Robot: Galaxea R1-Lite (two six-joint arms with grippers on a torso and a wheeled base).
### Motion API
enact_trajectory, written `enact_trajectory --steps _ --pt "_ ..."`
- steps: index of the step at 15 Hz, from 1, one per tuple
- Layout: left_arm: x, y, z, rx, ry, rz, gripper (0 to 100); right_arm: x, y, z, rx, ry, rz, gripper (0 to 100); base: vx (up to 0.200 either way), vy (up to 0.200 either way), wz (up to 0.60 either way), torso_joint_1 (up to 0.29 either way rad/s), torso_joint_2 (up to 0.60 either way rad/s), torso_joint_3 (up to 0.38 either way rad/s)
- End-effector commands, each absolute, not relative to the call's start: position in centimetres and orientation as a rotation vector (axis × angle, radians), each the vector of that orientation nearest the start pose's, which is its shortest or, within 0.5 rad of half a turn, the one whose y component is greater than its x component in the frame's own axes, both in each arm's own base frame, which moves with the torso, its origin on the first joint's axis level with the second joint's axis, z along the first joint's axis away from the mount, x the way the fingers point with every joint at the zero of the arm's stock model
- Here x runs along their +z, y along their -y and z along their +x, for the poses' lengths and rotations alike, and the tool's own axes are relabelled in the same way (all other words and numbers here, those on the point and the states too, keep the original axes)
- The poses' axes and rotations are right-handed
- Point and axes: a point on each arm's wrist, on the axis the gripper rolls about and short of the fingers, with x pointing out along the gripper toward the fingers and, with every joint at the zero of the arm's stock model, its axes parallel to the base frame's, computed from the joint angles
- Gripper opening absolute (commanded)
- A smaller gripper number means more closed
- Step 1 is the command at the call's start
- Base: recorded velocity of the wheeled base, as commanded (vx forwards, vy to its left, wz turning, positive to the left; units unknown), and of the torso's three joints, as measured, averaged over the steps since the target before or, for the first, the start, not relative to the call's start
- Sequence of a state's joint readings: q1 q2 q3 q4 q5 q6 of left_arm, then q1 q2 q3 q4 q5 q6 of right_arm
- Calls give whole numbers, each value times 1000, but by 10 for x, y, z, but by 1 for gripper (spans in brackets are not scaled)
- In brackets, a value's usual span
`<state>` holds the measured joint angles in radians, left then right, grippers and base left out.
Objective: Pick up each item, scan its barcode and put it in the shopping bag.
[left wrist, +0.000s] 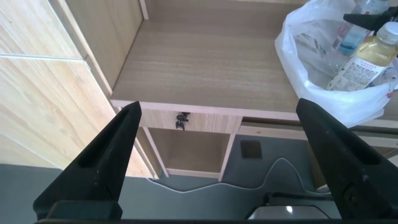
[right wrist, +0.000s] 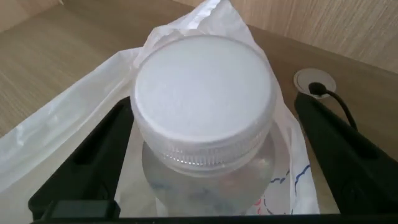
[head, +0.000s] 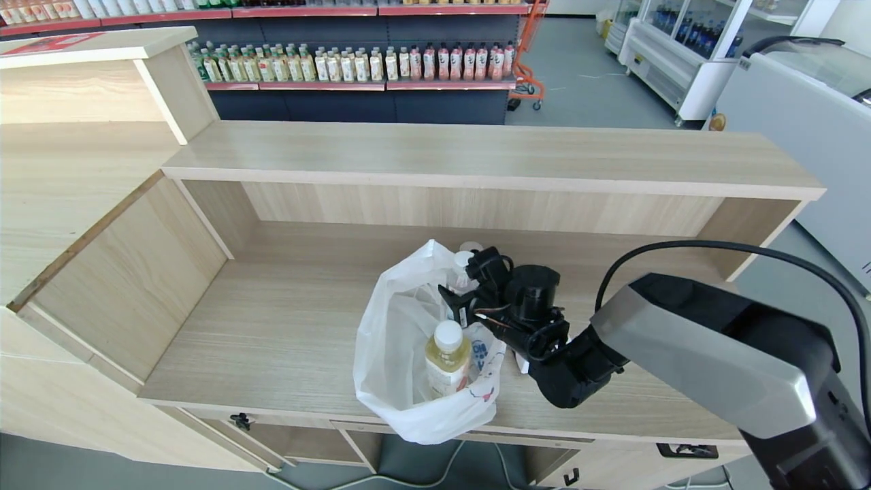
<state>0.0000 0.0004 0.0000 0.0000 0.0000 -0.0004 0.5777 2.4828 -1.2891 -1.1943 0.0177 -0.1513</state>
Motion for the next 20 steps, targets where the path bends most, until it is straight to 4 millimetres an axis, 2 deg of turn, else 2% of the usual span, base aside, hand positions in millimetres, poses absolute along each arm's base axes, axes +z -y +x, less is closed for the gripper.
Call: enact_trajectory --steps 1,6,7,11,14,20 --pt "75 0 -23 0 0 0 100 38 -261 398 599 25 -156 0 0 0 0 0 0 0" --pt "75 0 -23 0 0 -2 100 30 -259 399 594 48 -195 0 0 0 0 0 0 0" --pt "75 0 -23 0 0 -2 100 31 -259 399 594 51 -194 100 0 0 0 0 0 0" --pt "75 0 -23 0 0 0 100 45 -258 397 592 84 -173 100 0 0 0 0 0 0" --pt "75 0 -23 0 0 -2 100 66 -256 394 591 109 -111 100 0 0 0 0 0 0" --pt "75 0 -23 0 0 -3 100 133 -244 379 585 194 -8 100 0 0 0 0 0 0"
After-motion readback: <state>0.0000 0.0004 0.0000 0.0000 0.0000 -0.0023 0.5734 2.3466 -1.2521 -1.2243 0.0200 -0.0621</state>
